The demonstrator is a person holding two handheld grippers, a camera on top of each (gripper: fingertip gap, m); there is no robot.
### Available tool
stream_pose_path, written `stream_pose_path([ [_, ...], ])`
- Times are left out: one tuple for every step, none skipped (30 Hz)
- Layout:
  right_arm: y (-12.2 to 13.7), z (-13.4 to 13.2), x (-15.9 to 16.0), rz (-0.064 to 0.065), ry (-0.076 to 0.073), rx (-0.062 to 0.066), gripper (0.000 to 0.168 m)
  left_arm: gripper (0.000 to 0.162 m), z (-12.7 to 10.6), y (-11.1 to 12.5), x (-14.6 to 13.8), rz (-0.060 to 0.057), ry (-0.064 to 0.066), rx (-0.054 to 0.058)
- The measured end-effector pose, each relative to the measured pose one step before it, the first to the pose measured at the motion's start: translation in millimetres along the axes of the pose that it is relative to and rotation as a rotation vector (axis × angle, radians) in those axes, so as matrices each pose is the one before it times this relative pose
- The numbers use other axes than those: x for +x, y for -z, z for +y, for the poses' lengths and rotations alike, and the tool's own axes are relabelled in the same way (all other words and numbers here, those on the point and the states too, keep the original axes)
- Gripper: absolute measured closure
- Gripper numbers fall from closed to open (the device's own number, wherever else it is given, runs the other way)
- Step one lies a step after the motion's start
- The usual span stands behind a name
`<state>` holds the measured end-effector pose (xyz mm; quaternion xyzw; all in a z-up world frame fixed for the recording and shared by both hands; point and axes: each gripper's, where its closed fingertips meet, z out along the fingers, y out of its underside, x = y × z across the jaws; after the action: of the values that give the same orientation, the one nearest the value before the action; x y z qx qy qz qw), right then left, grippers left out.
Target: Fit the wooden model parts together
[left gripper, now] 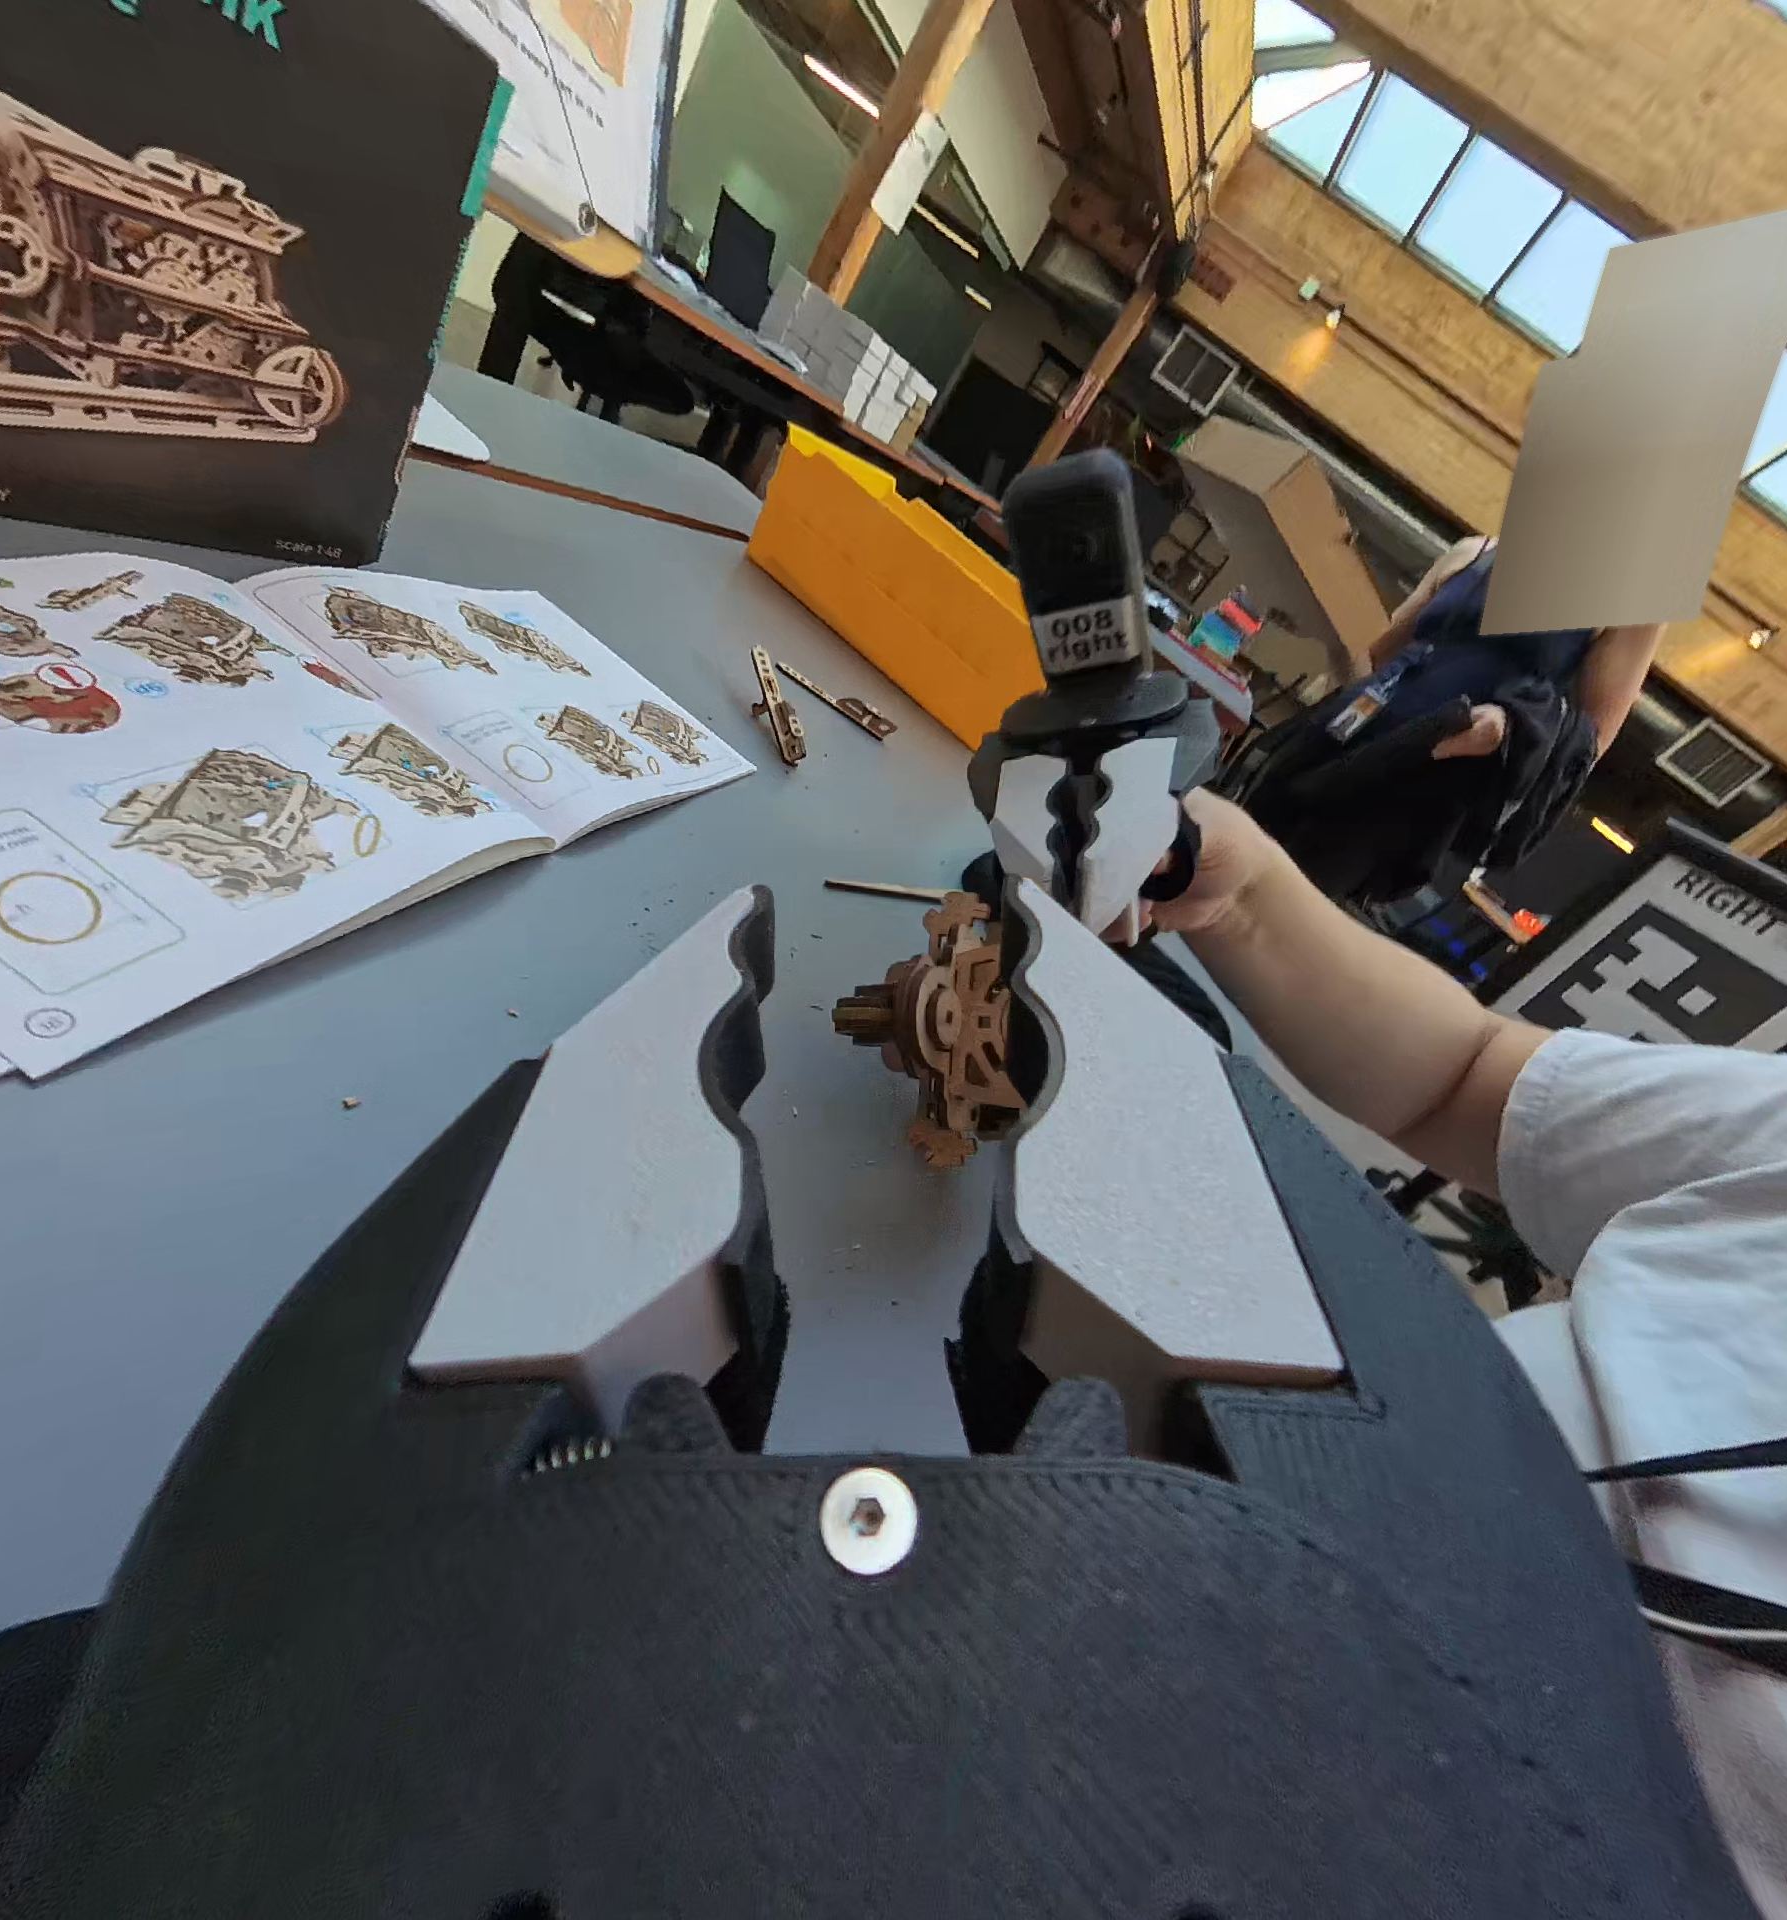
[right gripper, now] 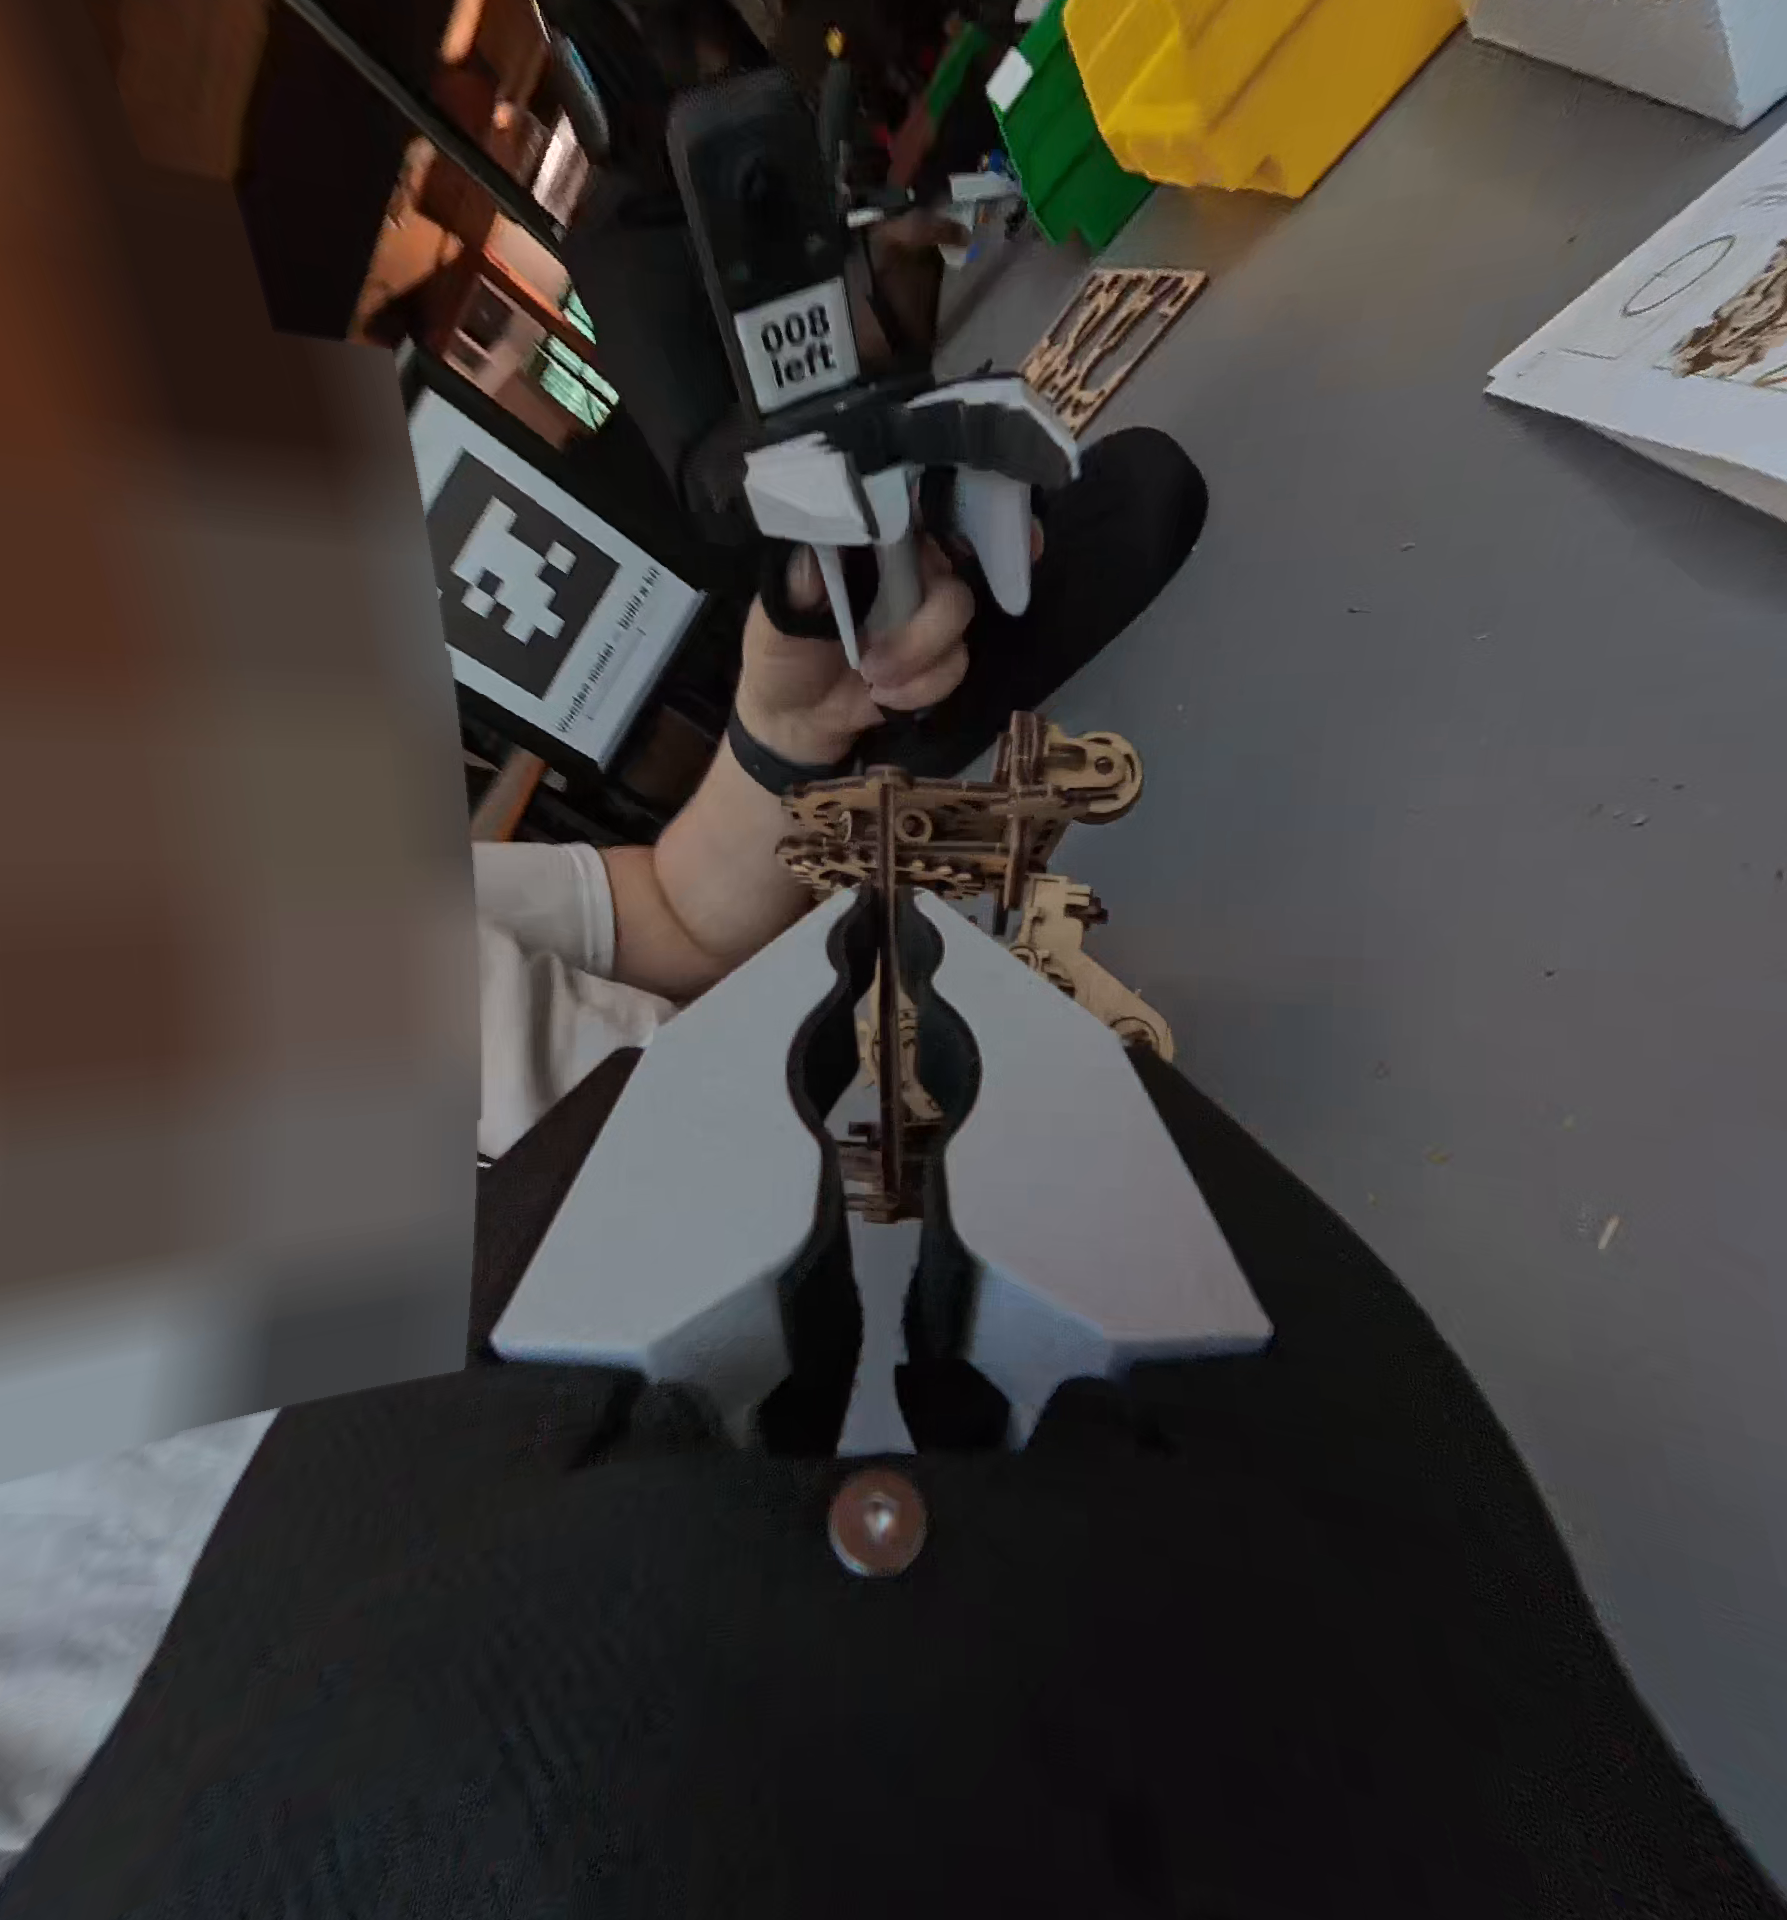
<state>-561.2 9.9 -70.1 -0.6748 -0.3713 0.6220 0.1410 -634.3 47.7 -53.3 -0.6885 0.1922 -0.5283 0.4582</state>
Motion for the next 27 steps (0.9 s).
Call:
stream_pose_path([
  [-2.69, 4.34, 3.48, 0.0581, 0.0783, -0.0617, 0.167, 0.118, 2.37, -2.30, -2.32, 0.0017, -0.0362, -0.0485],
  [-2.77, 3.51, 2.10, 0.0519, 0.0821, -0.0557, 0.167, 0.117, 2.91, -2.89, -0.61, 0.0097, -0.0425, -0.0520],
  [-2.53, 1.08, 0.17, 0.0399, 0.0776, -0.0396, 0.167, 0.118, 2.44, -3.20, 0.39, 0.0146, -0.0450, -0.0494],
  [-2.48, -0.72, -1.49, 0.0293, 0.0718, -0.0264, 0.167, 0.117, 1.88, -3.62, -1.12, 0.0049, -0.0441, -0.0435],
  [-2.53, -0.37, -2.37, 0.0250, 0.0740, -0.0310, 0.167, 0.116, 2.25, -4.12, -1.15, 0.0041, -0.0453, -0.0427],
  [-2.12, -1.21, -1.53, 0.0297, 0.0774, -0.0240, 0.167, 0.116, 2.41, -4.50, 0.65, 0.0126, -0.0430, -0.0429],
  [-1.92, -0.98, -0.10, 0.0375, 0.0754, -0.0253, 0.167, 0.114, 1.38, -4.46, 0.39, 0.0079, -0.0403, -0.0392],
  [-1.67, 0.30, -0.20, 0.0346, 0.0732, -0.0338, 0.167, 0.113, 0.19, -3.76, 1.68, 0.0140, -0.0406, -0.0324],
  [-1.43, 0.10, 0.00, 0.0310, 0.0653, -0.0308, 0.167, 0.115, 0.19, -3.31, 3.55, 0.0263, -0.0394, -0.0319],
  [-0.95, 0.56, 1.35, 0.0356, 0.0599, -0.0317, 0.167, 0.115, 1.38, -2.87, 2.60, 0.0228, -0.0364, -0.0370],
  [-0.88, 1.14, 1.96, 0.0351, 0.0547, -0.0300, 0.166, 0.114, 1.40, -2.43, -0.21, 0.0058, -0.0357, -0.0332],
  [-0.85, 1.43, 2.94, 0.0353, 0.0455, -0.0255, 0.166, 0.115, 1.04, -2.55, 0.65, 0.0091, -0.0354, -0.0223],
  [-1.05, 2.17, 3.17, 0.0319, 0.0395, -0.0237, 0.166, 0.117, 0.82, -2.72, 2.03, 0.0165, -0.0293, -0.0161],
  [-1.33, 1.62, 1.61, 0.0197, 0.0362, -0.0143, 0.166, 0.120, 0.70, -2.96, 1.80, 0.0163, -0.0237, -0.0125],
  [-1.47, 1.32, 0.37, 0.0100, 0.0326, -0.0088, 0.166, 0.122, 0.55, -3.13, -0.43, 0.0038, -0.0229, -0.0100],
  [-1.55, 1.66, -0.56, 0.0022, 0.0304, -0.0108, 0.166, 0.124, 0.13, -2.89, -1.10, -0.0006, -0.0250, -0.0055],
  [-1.29, 0.97, 0.65, 0.0061, 0.0184, -0.0071, 0.166, 0.127, -0.30, -2.53, -0.03, 0.0065, -0.0241, -0.0010],
  [-1.11, 1.12, 0.41, 0.0004, 0.0096, -0.0090, 0.166, 0.131, 0.05, -2.22, 0.44, 0.0118, -0.0203, -0.0033],
  [-0.73, 1.30, 0.97, 0.0020, 0.0071, -0.0119, 0.166, 0.136, 1.30, -2.15, 0.20, 0.0115, -0.0167, -0.0109],
  [-0.40, 0.99, 1.61, 0.0071, 0.0092, -0.0082, 0.166, 0.139, 2.11, -1.83, -0.38, 0.0075, -0.0135, -0.0155],
  [-0.12, 0.49, 1.83, 0.0099, 0.0060, -0.0051, 0.166, 0.141, 2.92, -1.63, -0.66, 0.0047, -0.0073, -0.0207],
  [-0.17, -0.11, 0.93, 0.0038, -0.0019, -0.0022, 0.165, 0.141, 3.78, -1.64, -0.50, 0.0034, -0.0054, -0.0278],
  [-0.25, -0.18, -0.30, -0.0043, -0.0081, -0.0025, 0.166, 0.141, 3.00, -1.40, -0.31, -0.0005, -0.0087, -0.0227],
  [-0.35, -0.39, -0.32, -0.0035, -0.0101, -0.0010, 0.166, 0.141, 1.80, -1.40, 0.19, -0.0016, -0.0135, -0.0143],
  [-0.42, -0.32, -0.61, -0.0041, -0.0046, -0.0003, 0.166, 0.143, -0.03, -0.92, 0.77, -0.0005, -0.0128, -0.0034],
  [-0.08, 0.21, 0.20, 0.0026, 0.0009, -0.0015, 0.165, 0.148, -0.70, -0.87, 0.36, -0.0027, -0.0084, 0.0025],
  [0.38, 0.56, 0.06, 0.0003, 0.0030, -0.0013, 0.163, 0.148, -0.46, -0.79, -0.22, -0.0071, -0.0078, 0.0041],
])
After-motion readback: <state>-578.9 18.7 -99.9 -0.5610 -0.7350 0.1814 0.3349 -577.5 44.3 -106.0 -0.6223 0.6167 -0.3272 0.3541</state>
